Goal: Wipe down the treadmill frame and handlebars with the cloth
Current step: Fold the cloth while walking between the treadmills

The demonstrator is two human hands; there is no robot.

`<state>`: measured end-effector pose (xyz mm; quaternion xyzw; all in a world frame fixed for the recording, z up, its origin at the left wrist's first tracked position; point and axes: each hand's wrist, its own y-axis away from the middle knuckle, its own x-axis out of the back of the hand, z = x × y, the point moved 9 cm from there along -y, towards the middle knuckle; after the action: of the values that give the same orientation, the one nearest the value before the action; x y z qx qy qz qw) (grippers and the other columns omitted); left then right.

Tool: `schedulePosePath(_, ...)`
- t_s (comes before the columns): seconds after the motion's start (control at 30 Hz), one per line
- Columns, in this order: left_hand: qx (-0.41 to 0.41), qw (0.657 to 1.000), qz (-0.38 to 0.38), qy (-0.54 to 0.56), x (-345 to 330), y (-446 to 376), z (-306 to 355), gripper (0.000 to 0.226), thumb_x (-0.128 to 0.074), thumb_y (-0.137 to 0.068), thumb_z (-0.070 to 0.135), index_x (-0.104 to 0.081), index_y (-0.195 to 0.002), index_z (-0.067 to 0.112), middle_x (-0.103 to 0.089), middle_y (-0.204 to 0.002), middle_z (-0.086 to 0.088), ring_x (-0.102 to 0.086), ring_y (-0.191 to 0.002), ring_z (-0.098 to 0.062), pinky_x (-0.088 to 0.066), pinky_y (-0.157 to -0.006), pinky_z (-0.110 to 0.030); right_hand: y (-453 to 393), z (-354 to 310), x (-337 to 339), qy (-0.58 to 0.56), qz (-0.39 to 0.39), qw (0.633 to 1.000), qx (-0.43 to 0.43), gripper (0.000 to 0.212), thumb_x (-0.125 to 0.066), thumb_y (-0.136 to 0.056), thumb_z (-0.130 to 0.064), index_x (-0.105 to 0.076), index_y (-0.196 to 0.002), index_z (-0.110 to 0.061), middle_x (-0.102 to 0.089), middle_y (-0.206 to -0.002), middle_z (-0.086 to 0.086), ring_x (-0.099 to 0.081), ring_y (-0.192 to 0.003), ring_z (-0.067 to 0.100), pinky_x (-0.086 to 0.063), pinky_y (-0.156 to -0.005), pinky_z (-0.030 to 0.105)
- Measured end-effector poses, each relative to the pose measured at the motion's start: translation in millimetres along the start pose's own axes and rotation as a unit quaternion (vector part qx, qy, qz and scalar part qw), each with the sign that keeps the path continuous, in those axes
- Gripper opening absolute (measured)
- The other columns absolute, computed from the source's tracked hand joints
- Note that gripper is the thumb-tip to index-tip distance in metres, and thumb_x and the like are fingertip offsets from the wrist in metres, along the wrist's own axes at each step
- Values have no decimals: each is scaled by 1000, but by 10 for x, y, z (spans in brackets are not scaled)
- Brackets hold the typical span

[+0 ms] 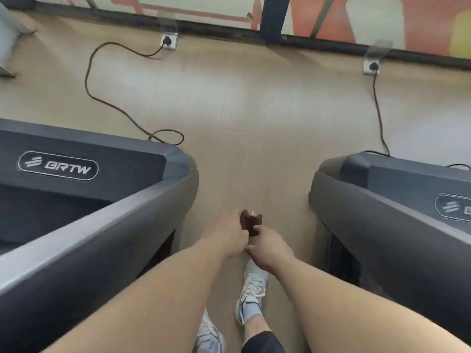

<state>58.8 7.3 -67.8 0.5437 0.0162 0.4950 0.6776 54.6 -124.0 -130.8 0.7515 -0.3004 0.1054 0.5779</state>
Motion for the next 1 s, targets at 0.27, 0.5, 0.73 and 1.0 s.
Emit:
schedulePosePath(0.27, 92, 976, 76, 184, -889, -1138, -674, 19, -61, -92, 21, -62, -110, 26, -67, -109, 7, -63, -103, -18, -53, -92, -37, -1656, 711, -686, -77, 8, 993, -86, 67, -63, -88, -28, -40, -151, -31, -60, -139, 3, -59, -127, 26, -50, -100, 37)
schedulePosePath(0.5, 181, 957, 114, 196, -1232, -1452, -1390, 19, -59, -92, 16, -68, -106, 24, -69, -105, 7, -60, -94, -16, -42, -78, -24, -2428, 1084, -956, -8, 43, 993, -107, 58, -69, -88, -30, -48, -141, -38, -59, -132, -2, -61, -121, 23, -45, -88, 34)
schedulePosePath(0.73, 202, 958, 78, 187, -1303, -1209, -1558, 18, -60, -93, 19, -68, -107, 25, -66, -107, 11, -62, -101, -16, -41, -79, -24, -2227, 1008, -932, 40, 69, 991, -109, 32, -65, -96, -41, -59, -122, -22, -51, -123, 5, -59, -115, 29, -42, -83, 36)
schedulePosePath(1.0, 364, 851, 2, 378, -959, 117, -1223, 50, -47, -101, 54, -64, -114, 9, -63, -124, -14, -56, -123, -32, -42, -95, -35, -125, 217, -523, -167, 82, 982, 20, 15, -67, -85, -40, -58, -91, -29, -61, -97, -13, -55, -94, 10, -47, -83, 33)
